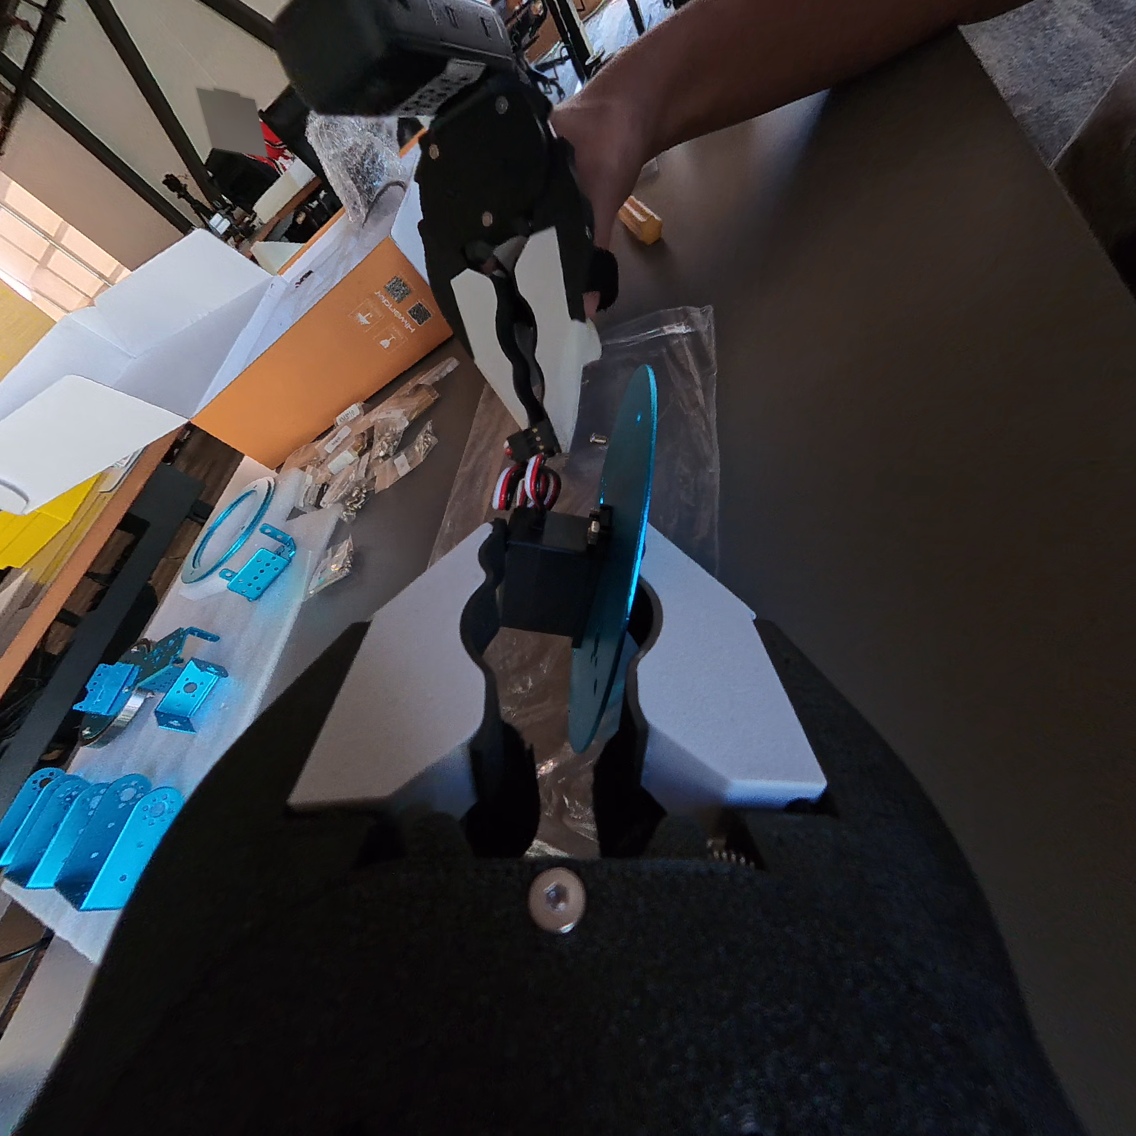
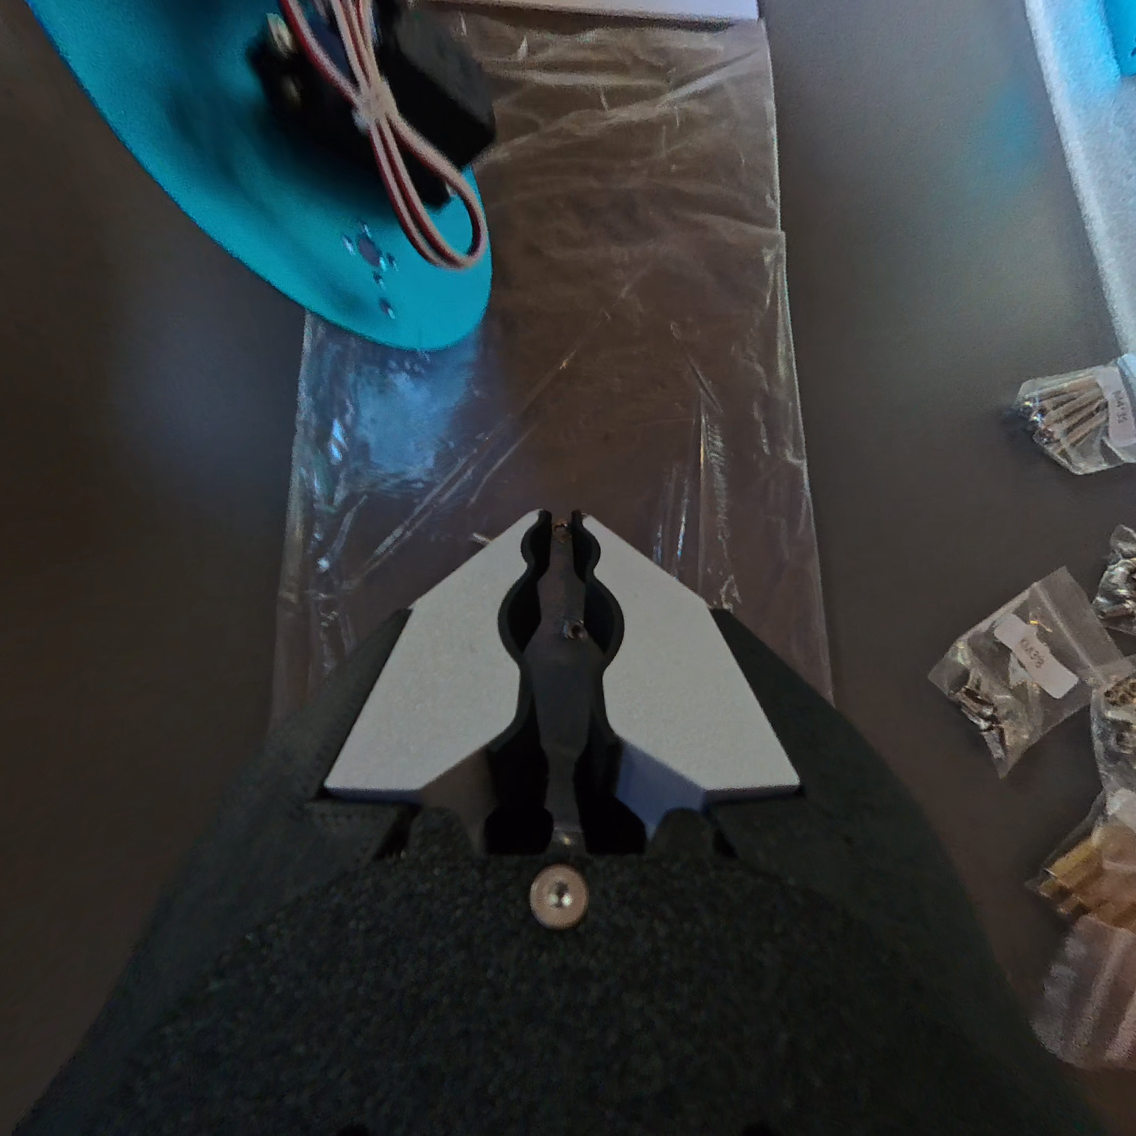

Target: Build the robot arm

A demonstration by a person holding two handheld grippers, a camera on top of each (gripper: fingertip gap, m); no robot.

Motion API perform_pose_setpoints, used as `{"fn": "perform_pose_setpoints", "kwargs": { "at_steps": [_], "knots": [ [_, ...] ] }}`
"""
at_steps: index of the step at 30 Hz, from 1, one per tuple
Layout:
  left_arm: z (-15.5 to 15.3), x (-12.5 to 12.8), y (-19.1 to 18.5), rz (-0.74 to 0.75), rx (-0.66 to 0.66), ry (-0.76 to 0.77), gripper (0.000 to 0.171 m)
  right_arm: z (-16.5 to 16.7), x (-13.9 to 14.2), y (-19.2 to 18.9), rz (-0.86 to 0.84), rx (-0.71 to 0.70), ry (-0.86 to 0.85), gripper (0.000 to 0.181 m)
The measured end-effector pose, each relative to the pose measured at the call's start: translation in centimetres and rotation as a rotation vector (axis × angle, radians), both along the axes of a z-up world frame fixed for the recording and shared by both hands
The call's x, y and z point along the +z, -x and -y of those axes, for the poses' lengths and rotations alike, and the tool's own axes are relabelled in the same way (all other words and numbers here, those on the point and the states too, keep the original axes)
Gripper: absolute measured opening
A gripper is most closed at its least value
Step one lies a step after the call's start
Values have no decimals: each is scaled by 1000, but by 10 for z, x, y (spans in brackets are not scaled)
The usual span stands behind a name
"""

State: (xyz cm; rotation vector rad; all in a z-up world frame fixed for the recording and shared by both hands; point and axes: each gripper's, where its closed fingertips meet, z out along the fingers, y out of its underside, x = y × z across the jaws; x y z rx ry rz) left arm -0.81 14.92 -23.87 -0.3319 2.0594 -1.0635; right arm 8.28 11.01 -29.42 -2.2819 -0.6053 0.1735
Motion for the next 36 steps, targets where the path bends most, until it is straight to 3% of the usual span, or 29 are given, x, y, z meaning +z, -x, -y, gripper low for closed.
{"fn": "perform_pose_setpoints", "kwargs": {
  "at_steps": [6,10,16,19,23,26,32,36],
  "knots": [
    [7,-2,-1,41,33,-49,37,-14,60,58,-391,-51,-74,5],
    [11,-3,-3,56,63,-53,37,-16,64,90,-541,-94,22,5],
    [17,-4,-5,87,109,-87,37,-21,59,94,-578,-217,30,0],
    [18,-5,-3,109,100,-114,37,-14,54,88,-509,-246,51,0],
    [13,-5,0,97,64,-123,37,-5,59,26,-144,-324,-83,1],
    [11,-6,2,102,39,-132,37,-17,48,-2,39,-221,-146,11],
    [9,-5,2,86,22,-106,37,-64,9,-28,203,3,32,33],
    [7,-4,2,75,19,-87,37,-91,3,-62,297,58,133,31]
  ]
}}
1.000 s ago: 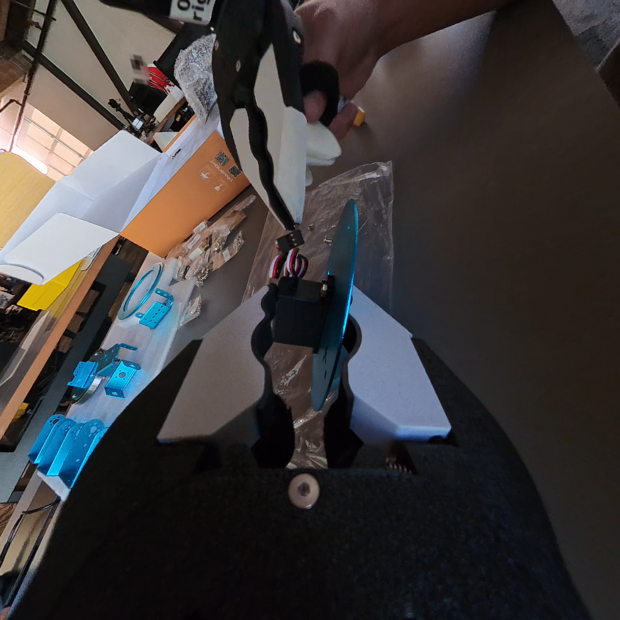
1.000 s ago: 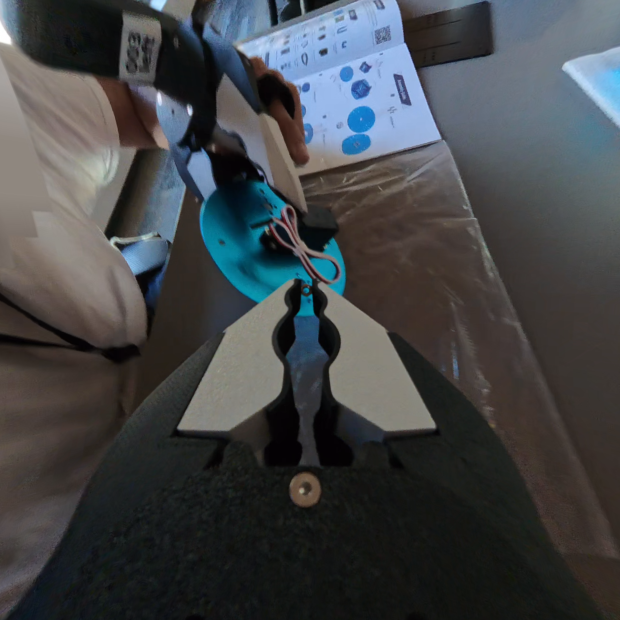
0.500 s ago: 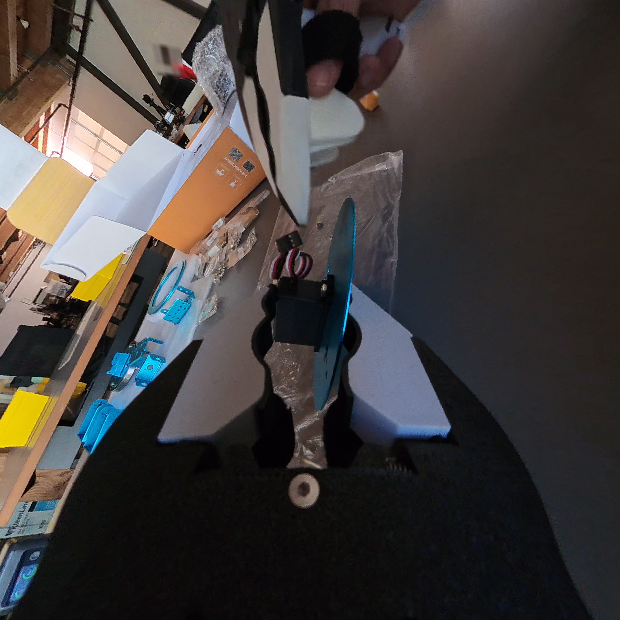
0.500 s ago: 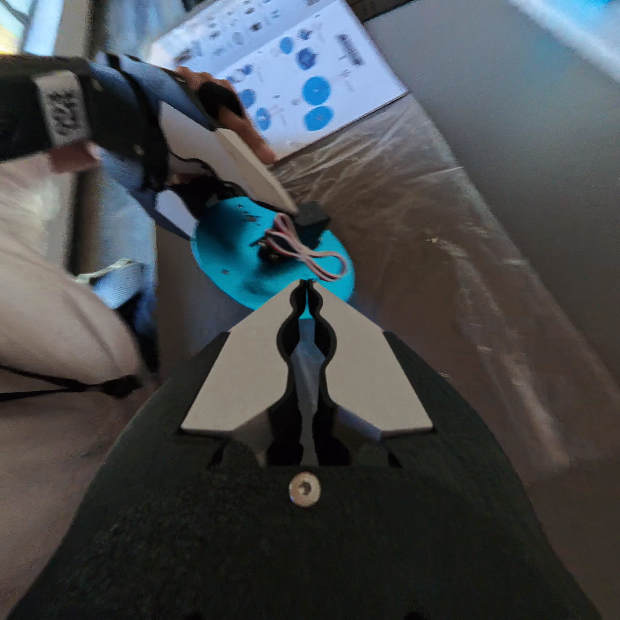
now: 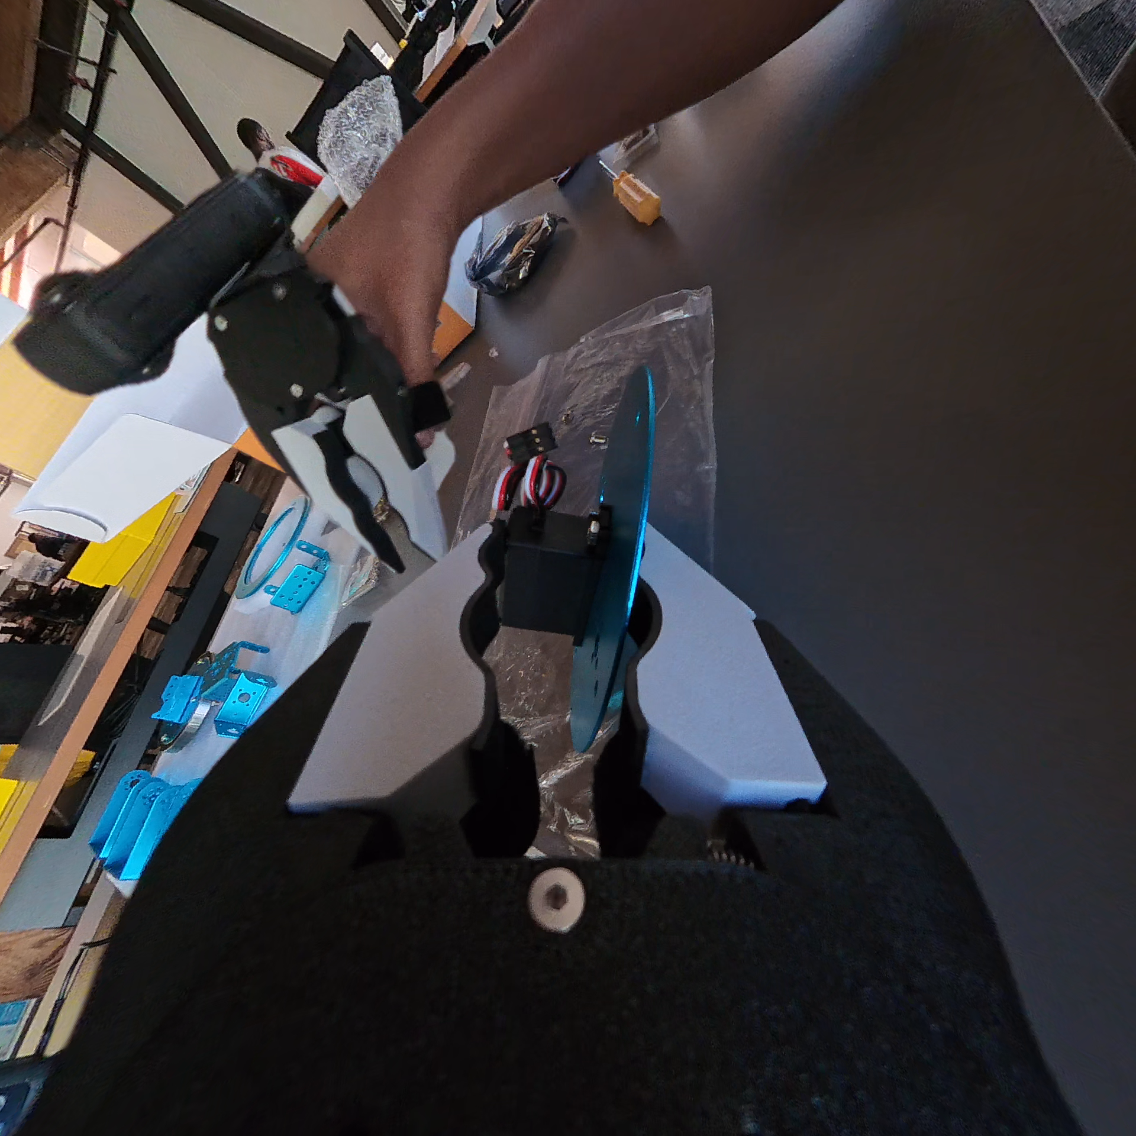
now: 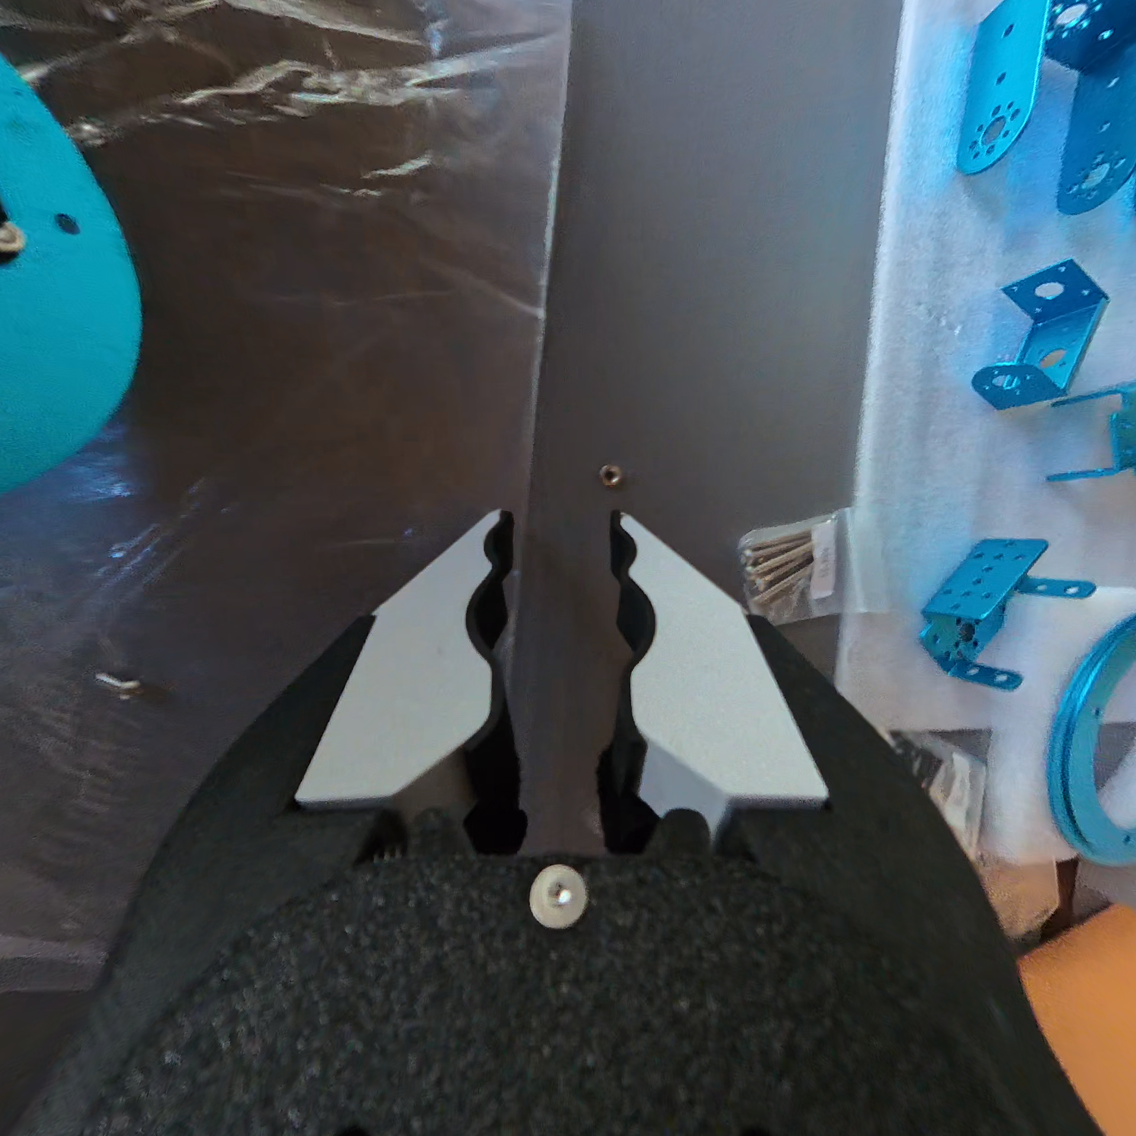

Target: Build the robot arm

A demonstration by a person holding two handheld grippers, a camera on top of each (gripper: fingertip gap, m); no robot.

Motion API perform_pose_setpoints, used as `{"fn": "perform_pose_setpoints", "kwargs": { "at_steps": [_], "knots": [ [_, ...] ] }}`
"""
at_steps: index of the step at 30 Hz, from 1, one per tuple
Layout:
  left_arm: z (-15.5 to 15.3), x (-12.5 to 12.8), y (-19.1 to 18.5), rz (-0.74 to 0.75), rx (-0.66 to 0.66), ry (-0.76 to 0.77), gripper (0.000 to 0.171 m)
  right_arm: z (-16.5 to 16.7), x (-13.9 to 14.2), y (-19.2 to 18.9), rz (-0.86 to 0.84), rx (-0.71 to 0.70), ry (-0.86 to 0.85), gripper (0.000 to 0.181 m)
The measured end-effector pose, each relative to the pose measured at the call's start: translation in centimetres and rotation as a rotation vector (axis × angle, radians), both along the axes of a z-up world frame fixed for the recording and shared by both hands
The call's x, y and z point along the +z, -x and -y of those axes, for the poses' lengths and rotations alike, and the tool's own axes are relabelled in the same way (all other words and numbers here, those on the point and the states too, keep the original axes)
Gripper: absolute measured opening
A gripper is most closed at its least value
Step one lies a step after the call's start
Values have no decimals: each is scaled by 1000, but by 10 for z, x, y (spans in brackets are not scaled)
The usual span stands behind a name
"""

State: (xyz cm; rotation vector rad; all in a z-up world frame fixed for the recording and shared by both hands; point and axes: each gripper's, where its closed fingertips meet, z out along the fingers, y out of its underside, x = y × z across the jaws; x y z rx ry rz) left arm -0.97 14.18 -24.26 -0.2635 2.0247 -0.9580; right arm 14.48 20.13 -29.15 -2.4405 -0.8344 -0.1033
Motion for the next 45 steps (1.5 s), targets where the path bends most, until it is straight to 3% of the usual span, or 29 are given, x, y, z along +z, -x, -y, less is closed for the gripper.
{"fn": "perform_pose_setpoints", "kwargs": {
  "at_steps": [13,18,25,29,31,36,39,45],
  "knots": [
    [-4,1,0,-20,-7,27,37,-22,-6,-9,19,216,197,13],
    [-4,2,0,-22,-7,25,37,-20,-11,-5,-4,202,281,7],
    [-5,2,0,-26,-4,33,37,-16,-6,-2,-42,158,253,6],
    [-4,2,-1,-13,11,12,37,5,38,33,-259,127,130,6],
    [-2,1,-2,4,29,-13,37,36,56,60,-380,104,138,6],
    [6,-2,-2,48,61,-82,37,103,72,141,-638,71,85,5],
    [9,-3,-3,65,76,-104,37,103,68,171,-725,1,3,5],
    [11,-4,-4,71,95,-102,37,84,48,164,-662,-165,-98,6]
  ]
}}
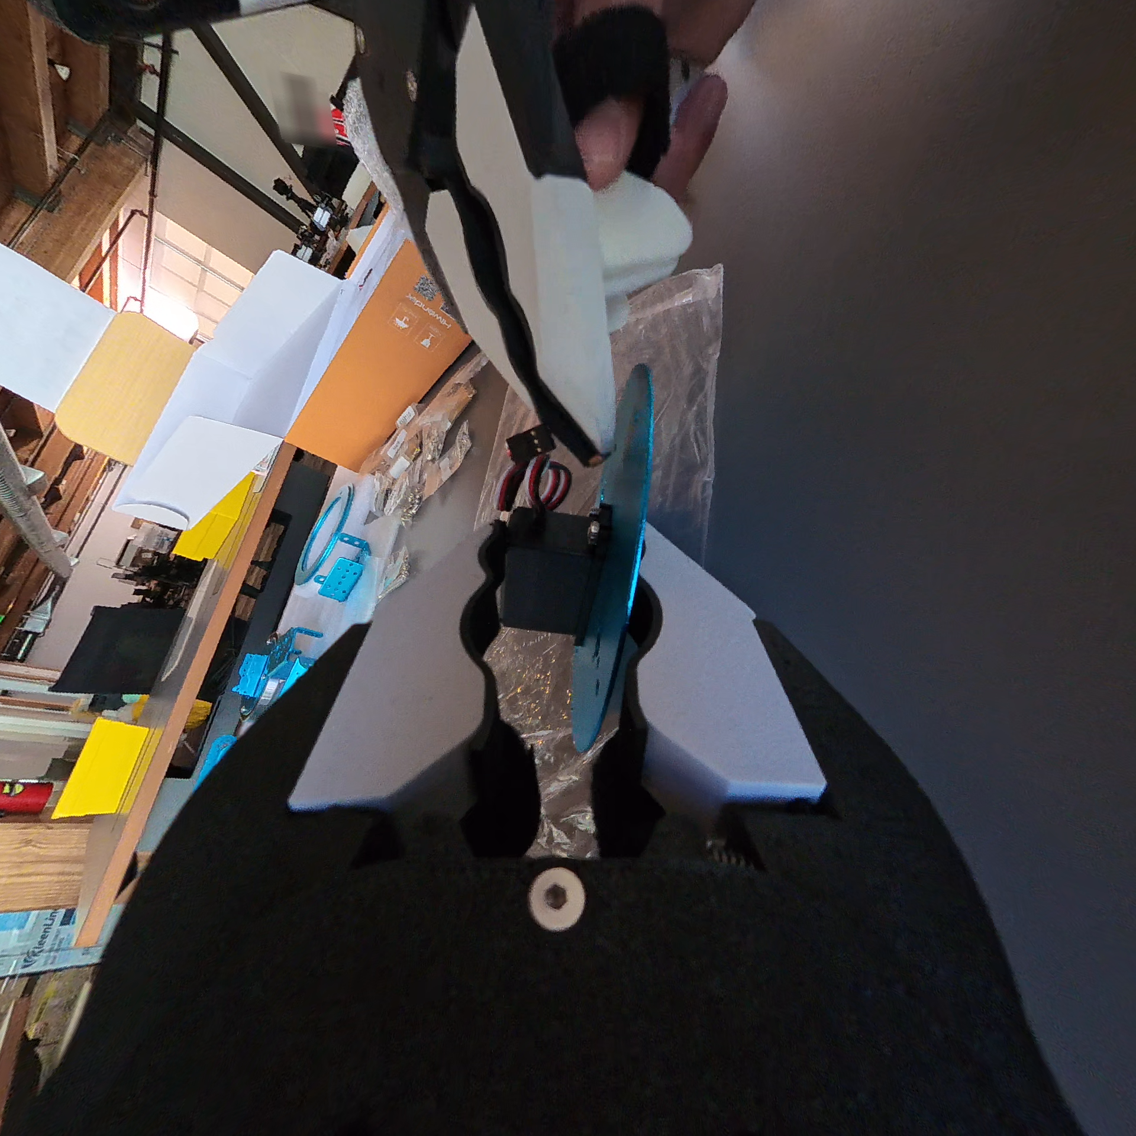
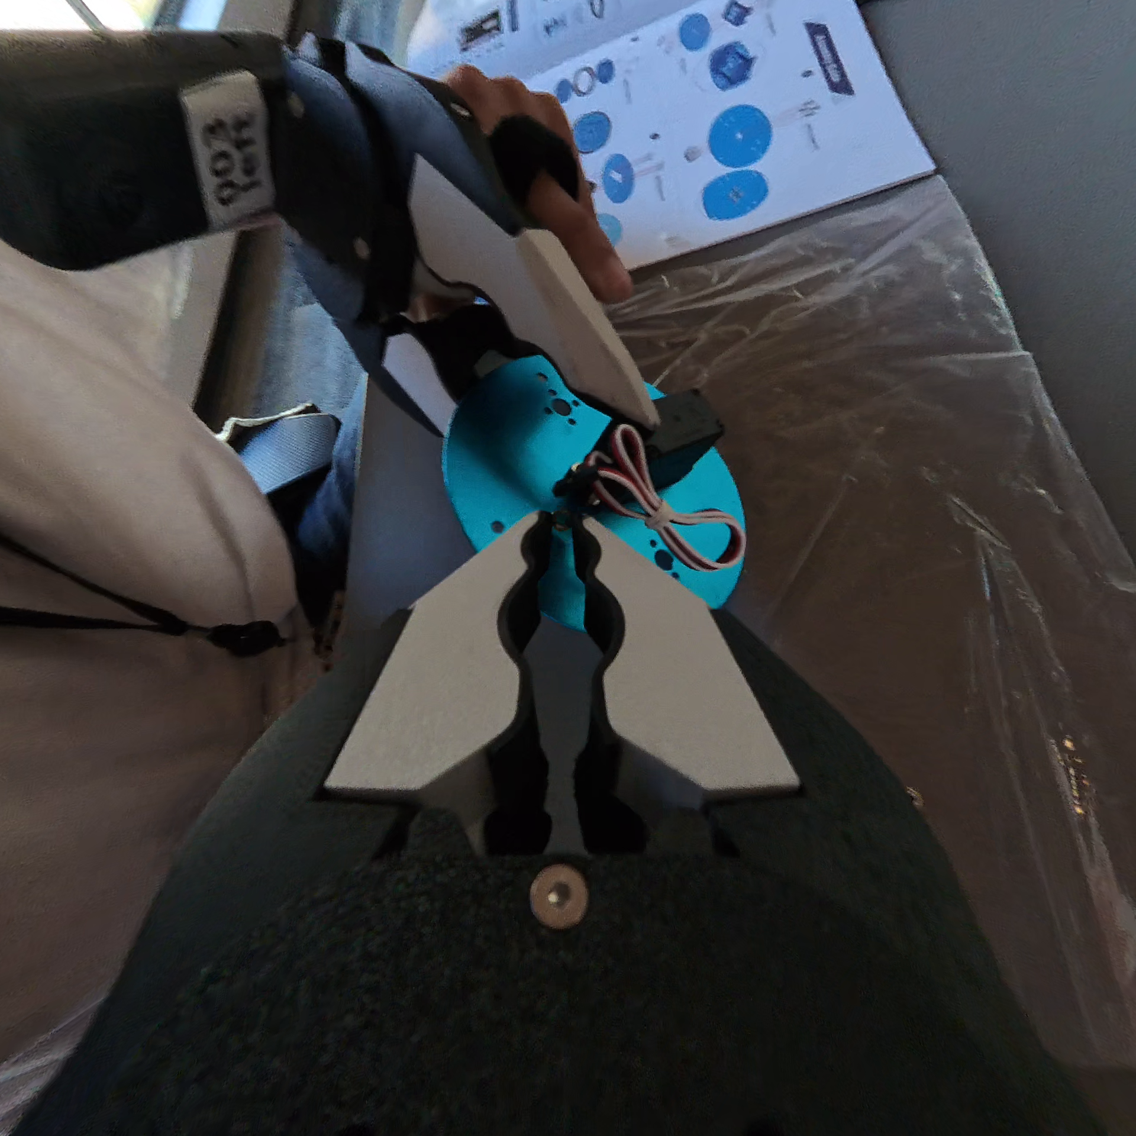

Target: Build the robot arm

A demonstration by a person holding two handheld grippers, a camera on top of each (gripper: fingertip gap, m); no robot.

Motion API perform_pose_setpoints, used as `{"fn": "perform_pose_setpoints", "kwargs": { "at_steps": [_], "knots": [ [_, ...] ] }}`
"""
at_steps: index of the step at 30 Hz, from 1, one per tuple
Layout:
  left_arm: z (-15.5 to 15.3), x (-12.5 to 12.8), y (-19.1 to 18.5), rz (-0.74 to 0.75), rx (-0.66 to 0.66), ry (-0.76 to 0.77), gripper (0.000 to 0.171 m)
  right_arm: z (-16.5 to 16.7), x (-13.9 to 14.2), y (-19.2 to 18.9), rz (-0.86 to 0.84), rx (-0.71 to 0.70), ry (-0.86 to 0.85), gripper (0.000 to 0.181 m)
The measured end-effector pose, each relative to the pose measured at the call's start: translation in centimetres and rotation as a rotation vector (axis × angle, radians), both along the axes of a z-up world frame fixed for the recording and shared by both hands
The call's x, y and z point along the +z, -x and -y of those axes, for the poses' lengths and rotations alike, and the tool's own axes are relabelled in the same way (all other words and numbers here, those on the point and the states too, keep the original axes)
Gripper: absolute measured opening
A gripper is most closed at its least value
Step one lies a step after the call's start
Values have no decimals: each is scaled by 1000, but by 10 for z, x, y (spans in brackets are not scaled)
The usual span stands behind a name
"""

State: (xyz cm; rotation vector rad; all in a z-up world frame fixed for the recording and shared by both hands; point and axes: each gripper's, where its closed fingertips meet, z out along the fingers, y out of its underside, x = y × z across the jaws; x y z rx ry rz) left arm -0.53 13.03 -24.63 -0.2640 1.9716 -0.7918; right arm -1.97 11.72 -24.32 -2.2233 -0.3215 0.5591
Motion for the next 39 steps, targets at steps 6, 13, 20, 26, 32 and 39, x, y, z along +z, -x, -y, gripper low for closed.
{"fn": "perform_pose_setpoints", "kwargs": {
  "at_steps": [6,13,20,26,32,39],
  "knots": [
    [-1,1,-2,-9,10,26,37,-11,4,-5,80,-28,22,6],
    [-3,1,-6,-13,32,45,37,-18,-4,-7,158,-63,117,6],
    [-2,0,-6,-11,23,39,37,-18,-7,-6,211,-66,151,6],
    [-2,0,-7,-12,24,45,37,-18,-7,-6,168,-57,151,7],
    [-2,0,-8,-17,24,57,37,-18,-5,-4,87,-57,126,11],
    [-3,0,-9,-20,23,66,37,-16,-3,-5,33,-53,112,13]
  ]
}}
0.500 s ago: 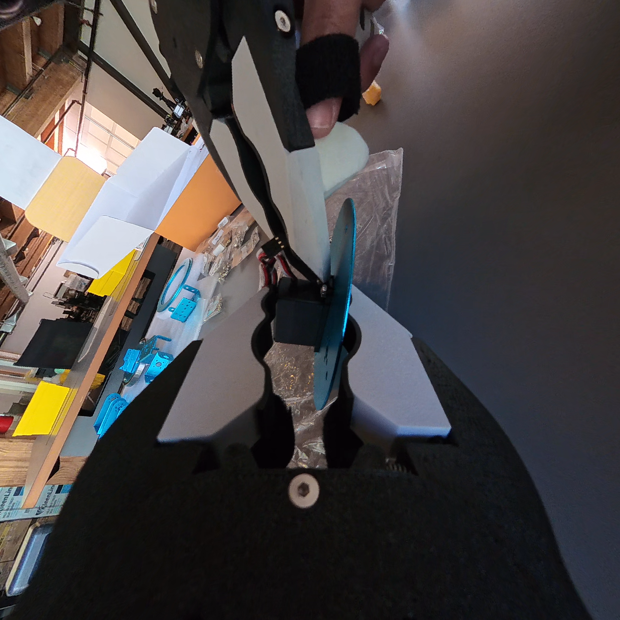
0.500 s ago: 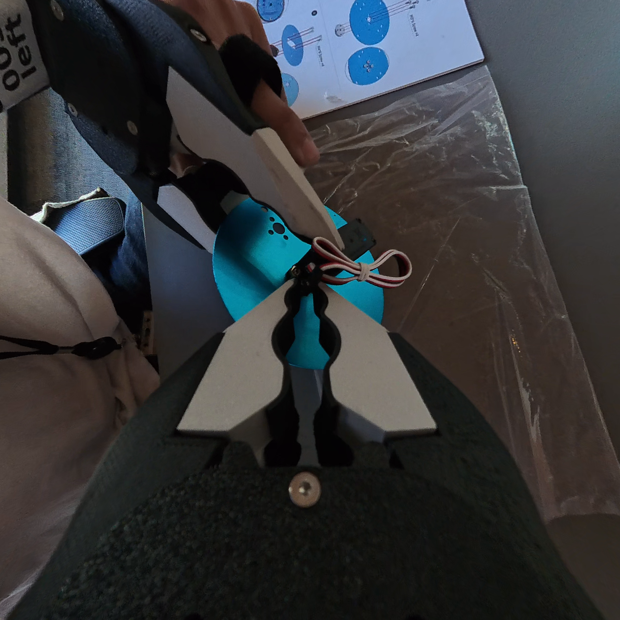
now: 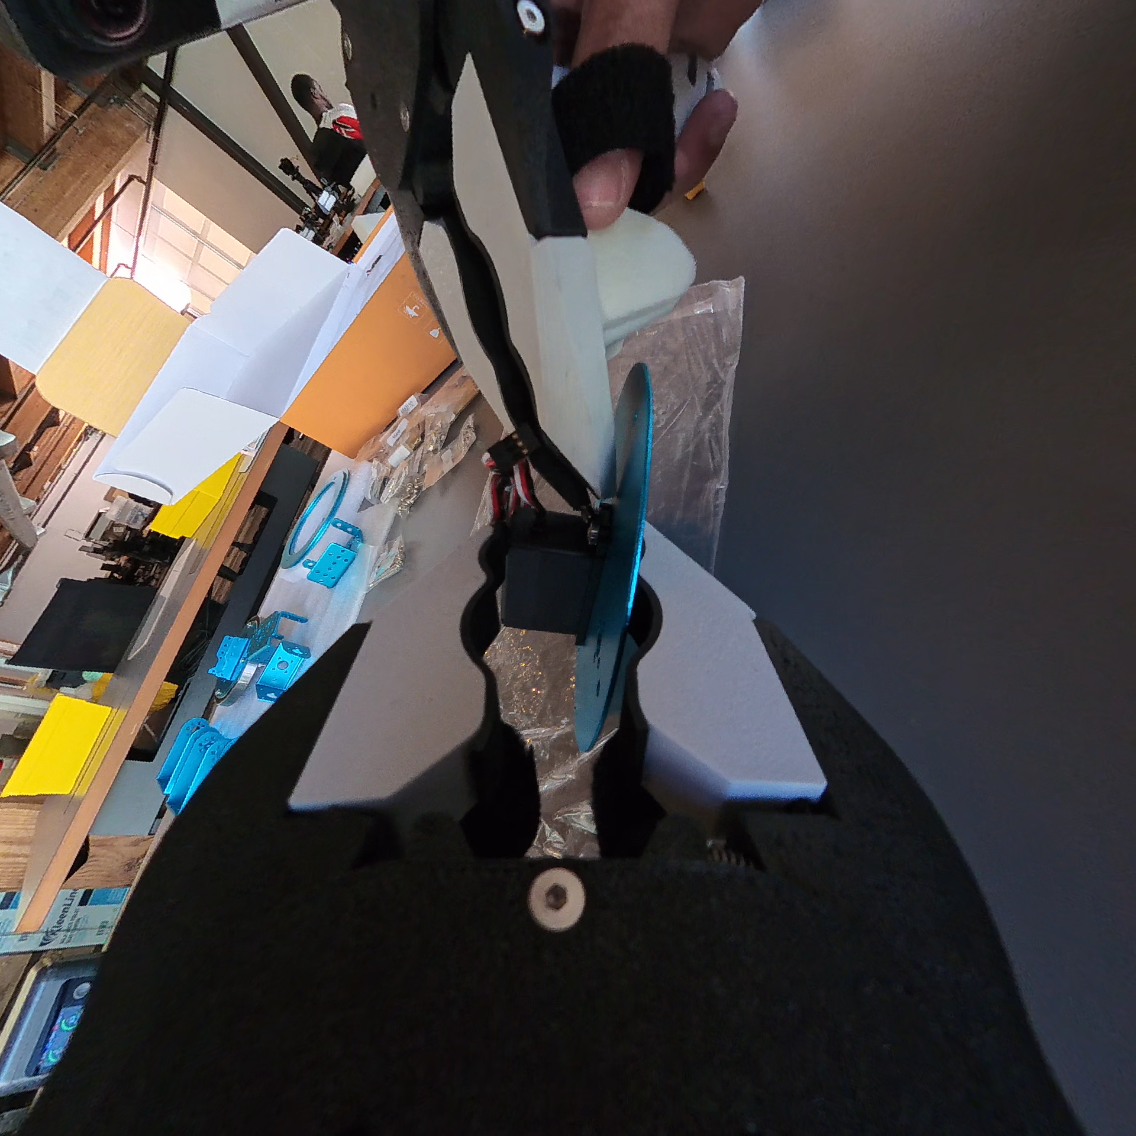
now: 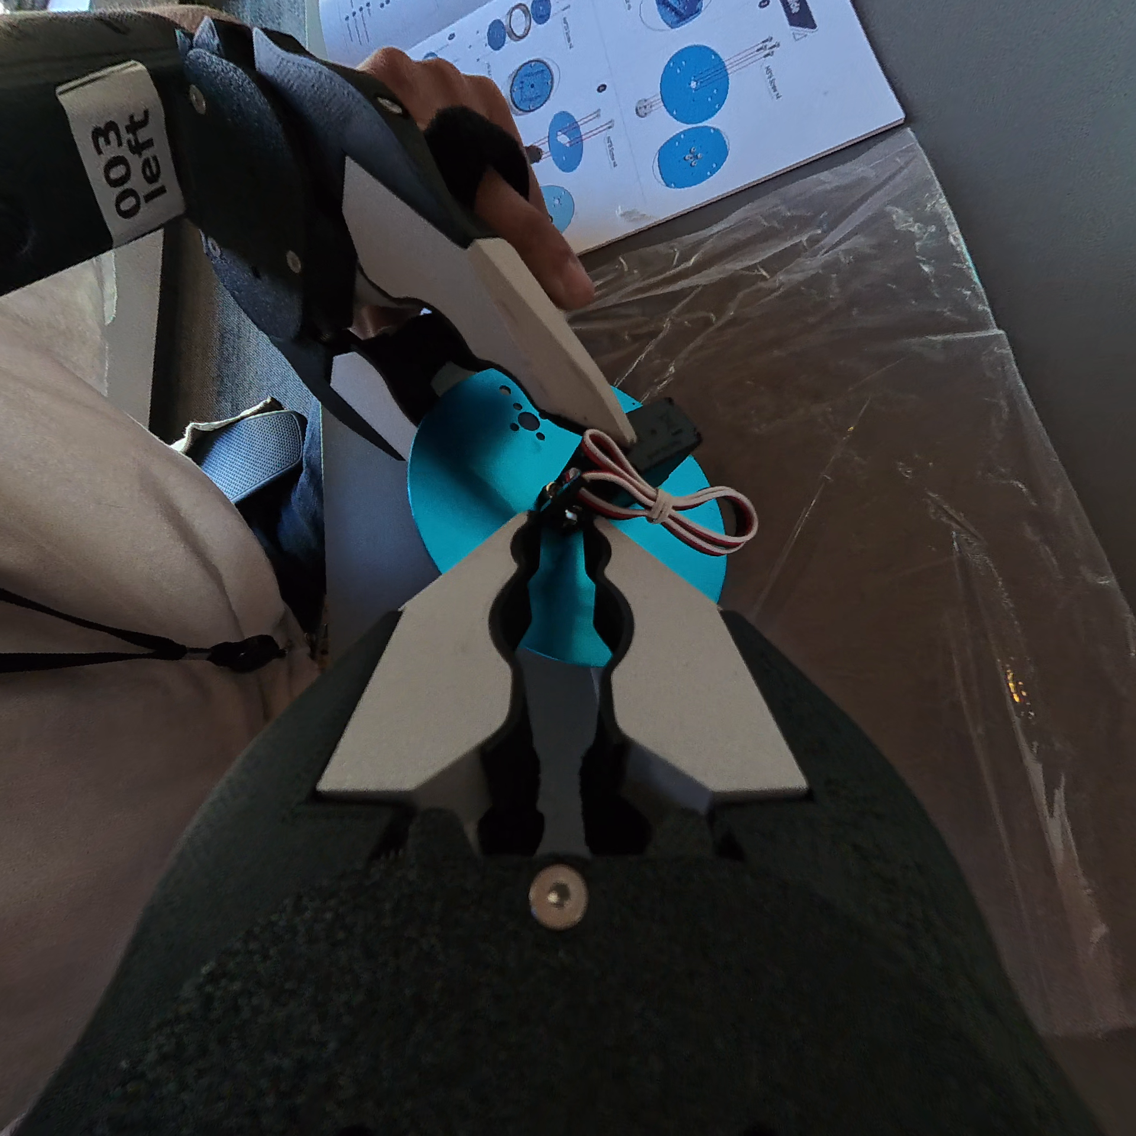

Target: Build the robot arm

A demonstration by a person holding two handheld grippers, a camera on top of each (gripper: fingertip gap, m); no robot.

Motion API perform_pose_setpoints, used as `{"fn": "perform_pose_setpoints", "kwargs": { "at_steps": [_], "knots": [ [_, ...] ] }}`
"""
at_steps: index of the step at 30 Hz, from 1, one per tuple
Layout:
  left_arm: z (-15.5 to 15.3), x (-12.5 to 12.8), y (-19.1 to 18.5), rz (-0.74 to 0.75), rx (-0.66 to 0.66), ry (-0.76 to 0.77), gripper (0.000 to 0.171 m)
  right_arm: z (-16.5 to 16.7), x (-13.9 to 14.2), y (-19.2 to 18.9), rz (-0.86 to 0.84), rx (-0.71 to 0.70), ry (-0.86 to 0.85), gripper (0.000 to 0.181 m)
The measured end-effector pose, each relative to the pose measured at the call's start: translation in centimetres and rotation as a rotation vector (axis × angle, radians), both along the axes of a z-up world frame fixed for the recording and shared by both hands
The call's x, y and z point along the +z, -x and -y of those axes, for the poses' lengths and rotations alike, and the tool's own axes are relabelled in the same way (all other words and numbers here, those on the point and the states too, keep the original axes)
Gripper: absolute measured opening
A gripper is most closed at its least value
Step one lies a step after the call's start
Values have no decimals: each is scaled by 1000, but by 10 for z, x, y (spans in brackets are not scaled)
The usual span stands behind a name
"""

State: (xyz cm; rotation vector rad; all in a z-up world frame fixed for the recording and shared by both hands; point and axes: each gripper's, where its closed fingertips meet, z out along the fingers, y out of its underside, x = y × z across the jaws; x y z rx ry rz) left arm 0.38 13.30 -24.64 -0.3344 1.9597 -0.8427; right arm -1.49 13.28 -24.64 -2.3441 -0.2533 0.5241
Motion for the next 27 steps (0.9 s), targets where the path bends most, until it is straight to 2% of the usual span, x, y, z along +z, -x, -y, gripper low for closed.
{"fn": "perform_pose_setpoints", "kwargs": {
  "at_steps": [27],
  "knots": [
    [0,0,2,-1,-3,0,37,0,3,2,-15,11,-35,15]
  ]
}}
